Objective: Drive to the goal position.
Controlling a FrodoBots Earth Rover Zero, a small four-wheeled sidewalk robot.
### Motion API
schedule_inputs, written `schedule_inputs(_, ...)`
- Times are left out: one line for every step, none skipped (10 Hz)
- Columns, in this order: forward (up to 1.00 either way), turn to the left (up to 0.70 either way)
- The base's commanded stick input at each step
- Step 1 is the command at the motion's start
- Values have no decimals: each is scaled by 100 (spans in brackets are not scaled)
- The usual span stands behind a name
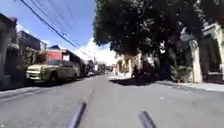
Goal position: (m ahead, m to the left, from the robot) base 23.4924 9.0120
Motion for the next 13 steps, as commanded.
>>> schedule_inputs(100, -40)
schedule_inputs(100, -36)
schedule_inputs(100, -38)
schedule_inputs(100, -38)
schedule_inputs(100, -37)
schedule_inputs(100, -31)
schedule_inputs(100, -8)
schedule_inputs(100, 19)
schedule_inputs(100, 14)
schedule_inputs(100, 10)
schedule_inputs(100, 4)
schedule_inputs(100, 8)
schedule_inputs(100, 8)
